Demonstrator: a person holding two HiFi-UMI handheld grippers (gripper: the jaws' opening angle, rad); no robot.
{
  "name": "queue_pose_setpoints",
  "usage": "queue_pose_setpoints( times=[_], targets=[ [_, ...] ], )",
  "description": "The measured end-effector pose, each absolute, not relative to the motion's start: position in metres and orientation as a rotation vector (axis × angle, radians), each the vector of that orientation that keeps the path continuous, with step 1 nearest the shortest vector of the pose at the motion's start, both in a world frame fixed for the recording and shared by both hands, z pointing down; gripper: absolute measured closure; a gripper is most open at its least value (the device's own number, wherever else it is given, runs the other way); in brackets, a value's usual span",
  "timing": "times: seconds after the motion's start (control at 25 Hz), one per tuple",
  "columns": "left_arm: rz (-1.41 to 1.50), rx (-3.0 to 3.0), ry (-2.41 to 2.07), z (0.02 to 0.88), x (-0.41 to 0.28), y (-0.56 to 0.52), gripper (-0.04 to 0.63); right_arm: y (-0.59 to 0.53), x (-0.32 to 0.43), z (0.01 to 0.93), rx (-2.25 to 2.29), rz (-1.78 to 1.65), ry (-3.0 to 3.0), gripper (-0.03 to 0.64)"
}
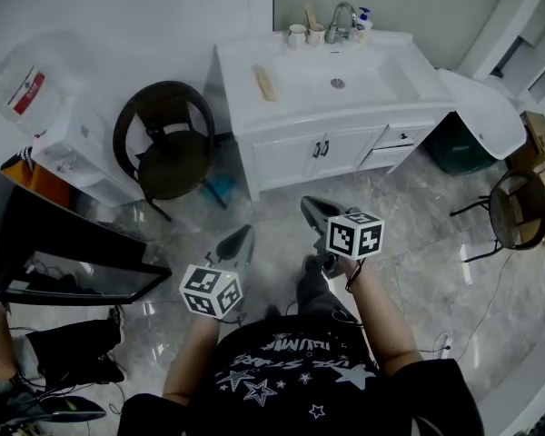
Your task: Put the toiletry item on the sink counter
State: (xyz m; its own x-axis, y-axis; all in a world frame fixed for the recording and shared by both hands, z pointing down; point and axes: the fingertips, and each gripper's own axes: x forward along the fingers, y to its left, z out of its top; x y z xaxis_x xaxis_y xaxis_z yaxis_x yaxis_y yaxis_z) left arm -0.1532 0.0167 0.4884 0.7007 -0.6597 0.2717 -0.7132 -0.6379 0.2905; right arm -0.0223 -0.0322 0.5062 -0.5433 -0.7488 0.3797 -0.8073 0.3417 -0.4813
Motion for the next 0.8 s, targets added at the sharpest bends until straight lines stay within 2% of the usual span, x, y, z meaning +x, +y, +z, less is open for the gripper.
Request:
queue_pose_setpoints(
  times=[0.36,0.8],
  targets=[
    [0.228,2.551,-0.936,0.502,-0.156,0.075,0.575,0.046,-0.018,0.521,1.559,1.021,-2.395,0.601],
    [0.198,2.587,-0.914,0.493,-0.135,0.061,0.575,0.043,0.004,0.510,1.611,0.967,-2.382,0.603]
  ],
)
